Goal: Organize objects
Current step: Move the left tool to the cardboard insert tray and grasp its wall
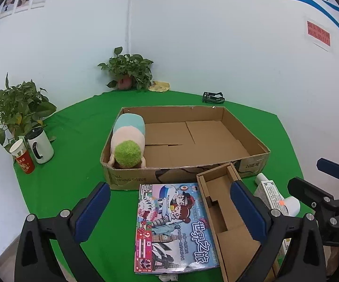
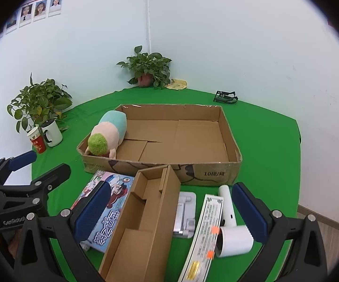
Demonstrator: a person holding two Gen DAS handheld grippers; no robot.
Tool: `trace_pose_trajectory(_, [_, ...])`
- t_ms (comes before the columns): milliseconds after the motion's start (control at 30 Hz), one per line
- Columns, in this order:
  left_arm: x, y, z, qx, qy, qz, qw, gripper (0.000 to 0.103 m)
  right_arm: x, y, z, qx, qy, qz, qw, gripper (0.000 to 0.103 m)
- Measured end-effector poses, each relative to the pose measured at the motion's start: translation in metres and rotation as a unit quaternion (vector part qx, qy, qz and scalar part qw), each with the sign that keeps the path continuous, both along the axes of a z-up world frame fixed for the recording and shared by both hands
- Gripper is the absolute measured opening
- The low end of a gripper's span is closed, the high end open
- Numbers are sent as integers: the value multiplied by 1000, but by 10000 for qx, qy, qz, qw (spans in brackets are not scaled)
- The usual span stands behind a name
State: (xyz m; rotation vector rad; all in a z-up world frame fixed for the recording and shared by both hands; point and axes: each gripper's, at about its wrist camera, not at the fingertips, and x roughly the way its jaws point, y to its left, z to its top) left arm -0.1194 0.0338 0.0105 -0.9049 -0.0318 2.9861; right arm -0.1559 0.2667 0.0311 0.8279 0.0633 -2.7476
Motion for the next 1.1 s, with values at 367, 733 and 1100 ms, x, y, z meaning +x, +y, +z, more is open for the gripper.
trace_pose_trajectory(367, [22, 5, -2, 375, -303, -370, 9981, 103, 33, -2, 15, 100, -15, 231, 9997, 102])
trace_pose_trajectory(733, [23, 1, -71, 837, -1318, -701, 9852, 101, 33, -7, -48, 449, -790, 369, 9952, 102])
trace_pose_trajectory(1100, [21, 13, -113, 1201, -1913, -1081, 9681, 87, 40, -6, -80, 828, -1142, 597, 9882, 99])
